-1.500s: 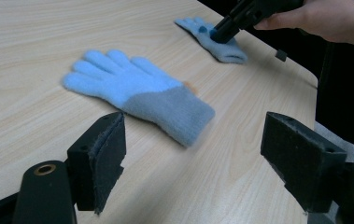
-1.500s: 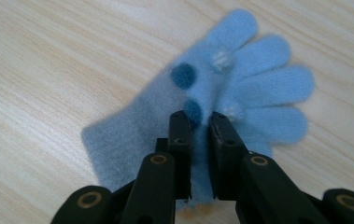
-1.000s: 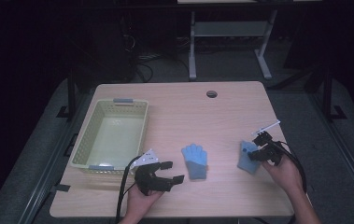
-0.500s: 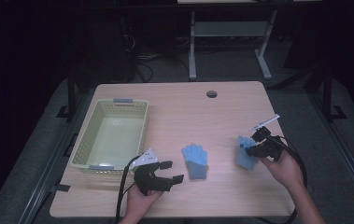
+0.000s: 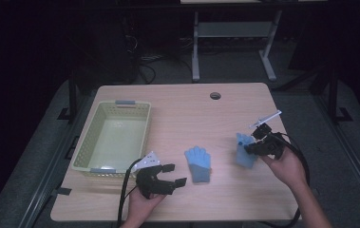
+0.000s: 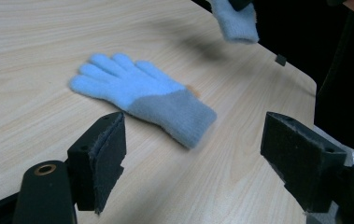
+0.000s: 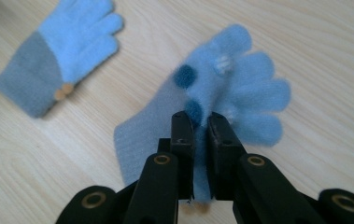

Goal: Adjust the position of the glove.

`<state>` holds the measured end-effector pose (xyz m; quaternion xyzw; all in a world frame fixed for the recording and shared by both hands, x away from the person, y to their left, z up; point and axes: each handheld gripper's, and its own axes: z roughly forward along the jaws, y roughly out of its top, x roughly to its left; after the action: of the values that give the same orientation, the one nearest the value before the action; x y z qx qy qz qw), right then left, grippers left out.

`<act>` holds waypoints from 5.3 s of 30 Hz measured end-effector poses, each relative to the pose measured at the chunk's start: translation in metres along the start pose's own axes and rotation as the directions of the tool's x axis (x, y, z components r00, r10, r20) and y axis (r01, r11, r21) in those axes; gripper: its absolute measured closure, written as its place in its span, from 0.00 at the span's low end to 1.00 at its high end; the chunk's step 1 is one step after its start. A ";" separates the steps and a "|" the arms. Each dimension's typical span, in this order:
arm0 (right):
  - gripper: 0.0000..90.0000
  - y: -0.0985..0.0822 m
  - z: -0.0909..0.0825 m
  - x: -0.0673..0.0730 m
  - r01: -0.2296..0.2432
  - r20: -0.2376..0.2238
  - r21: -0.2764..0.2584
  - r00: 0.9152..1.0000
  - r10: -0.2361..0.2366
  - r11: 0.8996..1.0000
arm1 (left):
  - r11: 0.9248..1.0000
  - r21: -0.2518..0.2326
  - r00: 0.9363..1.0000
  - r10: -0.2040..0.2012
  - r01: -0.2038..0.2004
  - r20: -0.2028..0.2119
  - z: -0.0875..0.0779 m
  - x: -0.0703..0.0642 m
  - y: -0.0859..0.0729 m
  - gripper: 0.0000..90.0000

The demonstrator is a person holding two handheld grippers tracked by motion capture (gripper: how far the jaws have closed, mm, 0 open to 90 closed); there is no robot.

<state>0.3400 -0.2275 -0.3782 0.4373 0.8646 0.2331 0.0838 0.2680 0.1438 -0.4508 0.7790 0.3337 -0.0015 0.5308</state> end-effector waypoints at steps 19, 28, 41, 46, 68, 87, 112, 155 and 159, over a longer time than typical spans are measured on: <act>0.92 0.016 -0.001 0.015 0.065 -0.038 -0.004 0.997 -0.065 0.998 | 1.000 -0.002 1.000 -0.007 0.007 0.004 -0.001 0.001 -0.001 0.25; 0.91 0.026 0.000 0.023 0.095 -0.050 0.001 0.994 -0.095 0.995 | 1.000 -0.005 1.000 -0.004 0.004 0.003 0.000 0.000 -0.001 0.25; 0.91 0.040 0.001 0.034 0.135 -0.074 -0.011 0.988 -0.136 0.991 | 1.000 -0.013 1.000 0.000 0.000 0.000 -0.002 0.000 0.000 0.25; 0.91 0.046 0.001 0.038 0.150 -0.090 -0.016 0.984 -0.151 0.989 | 1.000 -0.008 1.000 -0.001 0.001 0.001 -0.002 0.001 0.000 0.25; 0.91 0.065 0.014 0.060 0.205 -0.140 -0.016 0.969 -0.205 0.979 | 1.000 -0.019 1.000 0.001 -0.001 -0.005 -0.005 0.002 0.002 0.25; 0.90 0.078 0.038 0.083 0.288 -0.185 0.011 0.942 -0.281 0.958 | 1.000 -0.024 1.000 -0.001 0.001 -0.006 -0.007 0.004 0.003 0.25; 0.90 0.076 0.067 0.098 0.347 -0.250 0.077 0.914 -0.319 0.935 | 0.999 -0.047 1.000 -0.020 0.019 -0.019 -0.013 0.006 0.004 0.25; 0.68 0.073 0.087 0.100 0.307 -0.205 0.078 0.936 -0.286 0.948 | 0.999 -0.045 1.000 -0.027 0.027 -0.011 -0.013 0.009 0.004 0.25; 0.85 0.074 0.086 0.099 0.274 -0.182 0.046 0.948 -0.262 0.960 | 0.999 -0.044 1.000 -0.029 0.029 -0.012 -0.013 0.008 0.004 0.25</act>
<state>0.3638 -0.0828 -0.4122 0.2962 0.9277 0.2259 0.0231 0.2717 0.1580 -0.4446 0.7623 0.3483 0.0032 0.5456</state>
